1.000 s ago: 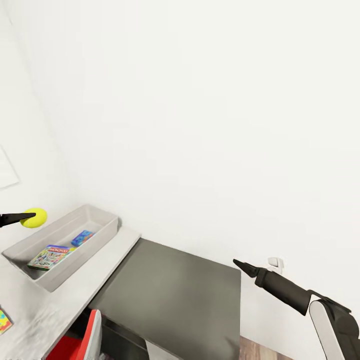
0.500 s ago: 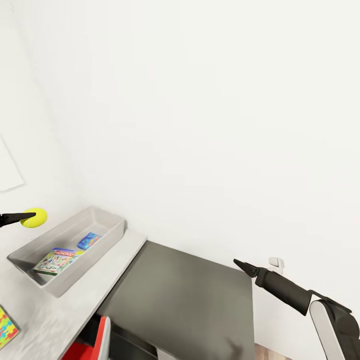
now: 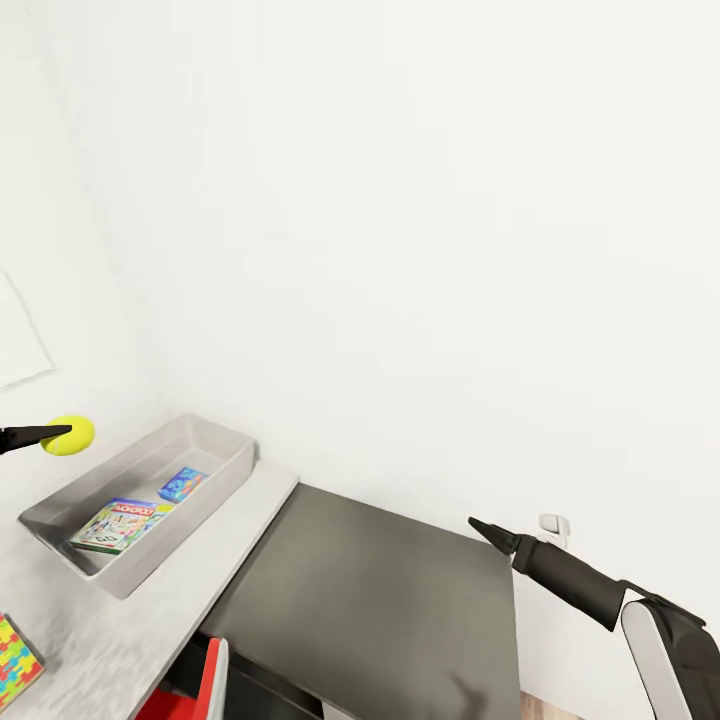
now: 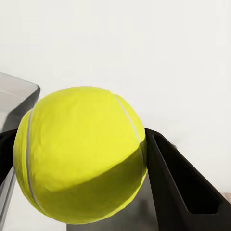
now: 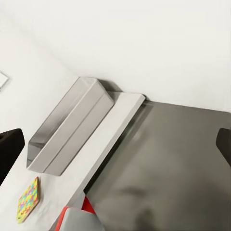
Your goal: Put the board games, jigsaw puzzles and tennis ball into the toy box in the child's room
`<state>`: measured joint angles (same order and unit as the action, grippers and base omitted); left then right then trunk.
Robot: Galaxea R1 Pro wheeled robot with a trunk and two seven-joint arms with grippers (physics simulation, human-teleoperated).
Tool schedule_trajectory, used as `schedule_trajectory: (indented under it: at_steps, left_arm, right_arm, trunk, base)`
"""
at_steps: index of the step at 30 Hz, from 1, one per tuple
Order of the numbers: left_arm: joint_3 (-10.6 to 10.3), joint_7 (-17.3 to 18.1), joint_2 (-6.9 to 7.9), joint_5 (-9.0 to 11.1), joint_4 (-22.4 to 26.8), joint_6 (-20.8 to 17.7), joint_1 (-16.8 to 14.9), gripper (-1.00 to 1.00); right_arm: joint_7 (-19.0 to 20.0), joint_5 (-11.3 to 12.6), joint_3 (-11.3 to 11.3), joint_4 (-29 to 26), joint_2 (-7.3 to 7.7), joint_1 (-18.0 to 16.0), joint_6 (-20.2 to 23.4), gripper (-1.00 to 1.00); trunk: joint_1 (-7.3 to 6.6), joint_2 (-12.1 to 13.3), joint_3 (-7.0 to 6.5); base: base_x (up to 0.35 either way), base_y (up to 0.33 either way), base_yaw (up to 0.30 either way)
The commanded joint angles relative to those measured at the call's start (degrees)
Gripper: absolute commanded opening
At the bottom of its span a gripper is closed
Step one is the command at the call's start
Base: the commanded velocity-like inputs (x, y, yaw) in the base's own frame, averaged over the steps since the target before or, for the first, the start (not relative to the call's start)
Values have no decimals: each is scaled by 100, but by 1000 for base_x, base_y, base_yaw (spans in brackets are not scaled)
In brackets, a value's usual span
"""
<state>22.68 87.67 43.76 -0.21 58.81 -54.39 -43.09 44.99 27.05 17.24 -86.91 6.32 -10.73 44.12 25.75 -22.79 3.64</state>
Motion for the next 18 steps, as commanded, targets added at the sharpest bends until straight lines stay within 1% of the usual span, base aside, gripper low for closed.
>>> schedule_trajectory:
  at_steps: [1, 5, 10, 13, 15, 16, 17, 18]
  left_arm:
    - [0, 22, 1, -5, -1, -30, -6, -100]
    - [-2, 22, 5, -1, 26, -30, -6, -100]
    - [-39, 15, -5, -19, 289, -49, -6, -100]
    - [-96, 4, -7, -93, 367, -170, -6, -100]
    - [-151, 1, -5, -176, 391, -243, -6, -100]
    - [-216, -1, -5, -292, 421, -298, -6, -100]
    - [-248, -2, -5, -359, 446, -320, -6, -100]
    - [-318, -3, -8, -514, 514, -352, -6, -100]
  right_arm:
    - [10, 19, 6, -1, 0, -4, 34, 100]
    - [16, 40, 8, -1, 1, -2, 35, 100]
    - [18, 59, 11, -1, 15, -6, 27, 100]
    - [19, 66, 14, -1, 20, -2, 35, 100]
    - [19, 68, 13, -1, 23, -4, 40, 100]
    - [19, 70, 14, -1, 27, -4, 45, 100]
    - [19, 70, 15, -1, 29, -5, 47, 100]
    - [19, 71, 15, -1, 32, -6, 52, 100]
  trunk:
    - [4, -13, 13]
    - [4, -13, 13]
    - [4, -13, 13]
    - [4, -13, 18]
    - [4, -13, 28]
    - [4, -13, 35]
    - [4, -13, 42]
    - [4, -13, 50]
  base:
    - [0, 6, 0]
    - [0, 3, 0]
    - [0, 0, 0]
    - [0, 0, 0]
    - [0, 0, 0]
    - [0, 0, 0]
    - [0, 0, 0]
    - [0, 0, 0]
